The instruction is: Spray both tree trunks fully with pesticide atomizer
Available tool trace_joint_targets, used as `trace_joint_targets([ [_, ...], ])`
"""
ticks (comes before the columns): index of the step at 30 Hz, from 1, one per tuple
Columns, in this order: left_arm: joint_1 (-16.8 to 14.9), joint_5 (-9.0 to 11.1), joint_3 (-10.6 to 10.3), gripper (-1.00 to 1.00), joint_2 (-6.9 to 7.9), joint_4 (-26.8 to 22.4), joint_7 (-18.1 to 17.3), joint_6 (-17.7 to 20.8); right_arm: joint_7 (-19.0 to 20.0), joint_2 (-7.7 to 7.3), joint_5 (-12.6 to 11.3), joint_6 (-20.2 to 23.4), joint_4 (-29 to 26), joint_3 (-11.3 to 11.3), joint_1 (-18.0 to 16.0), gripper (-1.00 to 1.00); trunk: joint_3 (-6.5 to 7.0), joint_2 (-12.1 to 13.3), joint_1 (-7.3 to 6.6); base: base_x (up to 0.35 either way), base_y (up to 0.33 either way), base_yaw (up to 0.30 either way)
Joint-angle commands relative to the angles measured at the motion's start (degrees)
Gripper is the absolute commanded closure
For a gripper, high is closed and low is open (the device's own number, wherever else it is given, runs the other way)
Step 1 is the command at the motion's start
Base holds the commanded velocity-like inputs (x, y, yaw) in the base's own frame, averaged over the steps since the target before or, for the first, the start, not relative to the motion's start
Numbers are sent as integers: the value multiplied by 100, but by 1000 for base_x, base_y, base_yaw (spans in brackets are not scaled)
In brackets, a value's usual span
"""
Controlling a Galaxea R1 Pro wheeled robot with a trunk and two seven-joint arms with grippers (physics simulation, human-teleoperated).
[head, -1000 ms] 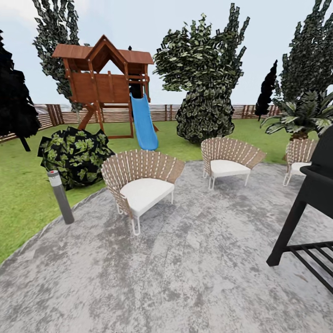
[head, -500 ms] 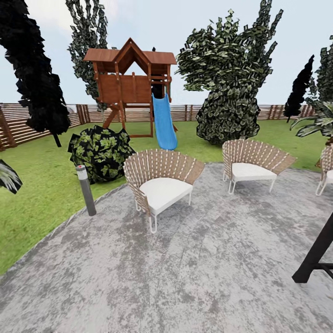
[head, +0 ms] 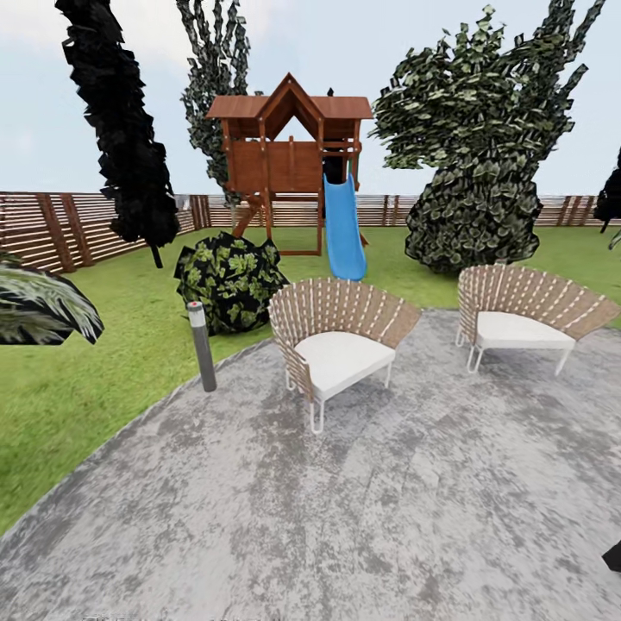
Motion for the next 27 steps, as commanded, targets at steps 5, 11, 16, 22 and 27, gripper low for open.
trace_joint_targets([
  [5, 0, 0, 1, -100, 0, 2, 0, 0, 0, 0, 0, 0, 0, 0, 0, -100, 0, 0, 0, 0, 0, 287],
  [11, 0, 0, 1, -100, 0, 2, 0, 0, 0, 0, 0, 0, 0, 0, 0, -100, -36, -80, 44, 0, 0, 287],
  [16, 0, 0, 1, -100, 0, -1, 0, 0, 0, 0, 0, 0, 0, 0, 0, -100, -126, -281, 154, 0, 0, 287],
  [22, 0, 0, 1, -100, 0, -1, 0, 0, 0, 0, 0, 0, 0, 0, 0, -100, -233, -521, 286, 0, 0, 287],
  [27, 0, 0, 1, -100, 0, -1, 0, 0, 0, 0, 0, 0, -2, 0, 0, -100, -323, -722, 395, 0, 0, 287],
])
